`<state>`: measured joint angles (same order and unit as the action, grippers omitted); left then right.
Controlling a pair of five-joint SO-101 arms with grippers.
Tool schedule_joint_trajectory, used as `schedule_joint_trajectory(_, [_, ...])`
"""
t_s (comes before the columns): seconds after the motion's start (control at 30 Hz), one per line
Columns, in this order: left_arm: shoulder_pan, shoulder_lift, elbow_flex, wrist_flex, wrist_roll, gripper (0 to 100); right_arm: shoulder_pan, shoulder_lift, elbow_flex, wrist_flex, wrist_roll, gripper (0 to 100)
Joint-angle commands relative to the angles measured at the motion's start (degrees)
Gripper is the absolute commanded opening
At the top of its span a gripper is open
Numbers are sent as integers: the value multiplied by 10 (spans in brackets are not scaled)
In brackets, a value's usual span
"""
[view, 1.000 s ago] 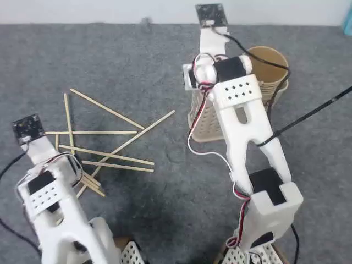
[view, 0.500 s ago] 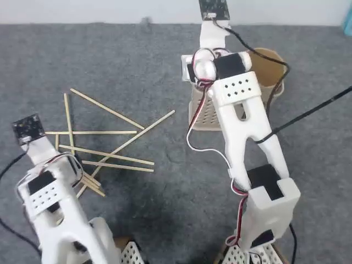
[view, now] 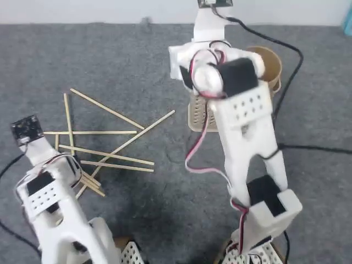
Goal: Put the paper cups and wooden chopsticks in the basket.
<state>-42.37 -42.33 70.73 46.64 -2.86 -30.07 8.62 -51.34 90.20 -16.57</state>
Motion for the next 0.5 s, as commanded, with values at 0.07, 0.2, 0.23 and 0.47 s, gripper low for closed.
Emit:
schedule_joint_trajectory(0.07, [-34,-17,-13,-19,26,224,-47,-58,-61,15,-37,234])
schedule_joint_trajectory(0.2, [-102,-12,-28,-53,88,224,-110,-27,-3,-1,-38,222])
schedule_joint_trajectory(0.23, [-115,-11,-30,-57,100,224,-122,-12,15,-16,-38,204])
schedule_joint_trajectory(0.47, [-175,-11,-42,-59,131,224,-132,141,75,-135,-13,95])
